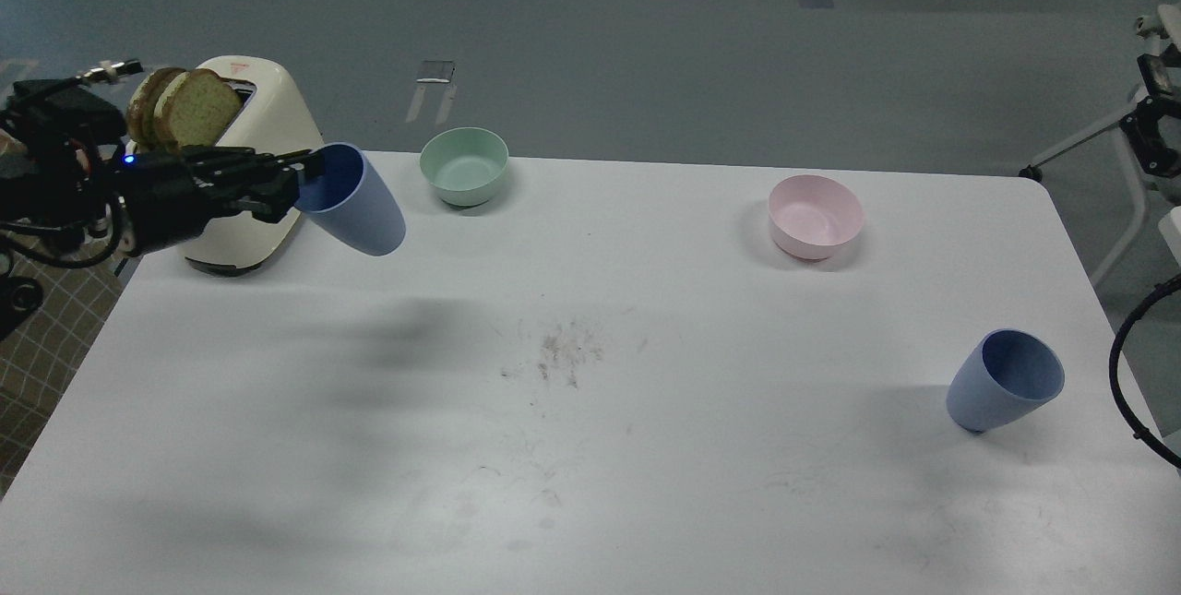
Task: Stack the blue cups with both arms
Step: 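Carry the blue cup to the table center and set it upright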
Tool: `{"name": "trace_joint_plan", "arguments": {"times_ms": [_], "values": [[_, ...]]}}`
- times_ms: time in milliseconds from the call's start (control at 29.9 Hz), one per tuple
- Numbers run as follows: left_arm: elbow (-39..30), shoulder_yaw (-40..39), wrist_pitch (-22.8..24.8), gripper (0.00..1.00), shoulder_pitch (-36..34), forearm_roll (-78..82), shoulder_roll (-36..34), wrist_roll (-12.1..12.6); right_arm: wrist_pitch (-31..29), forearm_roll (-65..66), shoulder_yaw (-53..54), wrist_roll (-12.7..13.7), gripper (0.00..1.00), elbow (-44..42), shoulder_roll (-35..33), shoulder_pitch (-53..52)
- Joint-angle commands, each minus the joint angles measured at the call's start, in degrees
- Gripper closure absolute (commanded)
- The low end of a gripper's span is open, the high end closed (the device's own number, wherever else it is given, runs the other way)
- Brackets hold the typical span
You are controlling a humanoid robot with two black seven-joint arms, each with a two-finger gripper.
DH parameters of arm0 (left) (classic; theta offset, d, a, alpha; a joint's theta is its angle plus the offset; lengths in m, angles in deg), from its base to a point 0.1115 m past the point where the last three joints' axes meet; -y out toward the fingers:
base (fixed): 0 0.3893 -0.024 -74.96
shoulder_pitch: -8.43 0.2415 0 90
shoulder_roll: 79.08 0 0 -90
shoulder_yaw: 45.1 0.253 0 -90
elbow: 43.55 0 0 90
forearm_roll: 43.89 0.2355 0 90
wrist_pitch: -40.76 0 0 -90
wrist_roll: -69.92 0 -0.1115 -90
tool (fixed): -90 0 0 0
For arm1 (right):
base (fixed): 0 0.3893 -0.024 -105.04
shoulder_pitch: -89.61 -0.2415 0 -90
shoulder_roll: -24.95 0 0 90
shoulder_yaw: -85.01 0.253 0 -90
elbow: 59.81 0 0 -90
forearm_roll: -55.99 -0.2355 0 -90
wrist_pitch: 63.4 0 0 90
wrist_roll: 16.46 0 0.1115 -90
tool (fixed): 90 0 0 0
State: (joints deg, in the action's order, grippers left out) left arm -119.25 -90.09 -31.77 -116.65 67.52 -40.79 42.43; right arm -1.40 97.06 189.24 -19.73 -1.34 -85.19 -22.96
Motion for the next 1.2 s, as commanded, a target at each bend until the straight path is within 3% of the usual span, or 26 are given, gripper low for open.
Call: {"name": "trace_joint_plan", "arguments": {"times_ms": [0,201,568,1170], "values": [[-0.1,11.9,0.5,1.00,-11.3,1.1,6.1,0.3,0.0,0.0,1.5,0.0,0.00,0.2,-0.7,1.5],[2.9,23.9,0.5,1.00,-19.8,5.4,16.6,2.0,0.0,0.0,2.2,0.0,0.00,0.2,-0.7,2.0],[10.7,28.0,0.5,1.00,-19.8,10.5,27.6,2.4,0.0,0.0,2.2,0.0,0.00,0.4,-0.7,2.1],[12.9,28.0,0.5,0.99,-18.2,10.8,28.2,2.2,0.0,0.0,2.2,0.0,0.00,0.7,-0.7,2.2]]}}
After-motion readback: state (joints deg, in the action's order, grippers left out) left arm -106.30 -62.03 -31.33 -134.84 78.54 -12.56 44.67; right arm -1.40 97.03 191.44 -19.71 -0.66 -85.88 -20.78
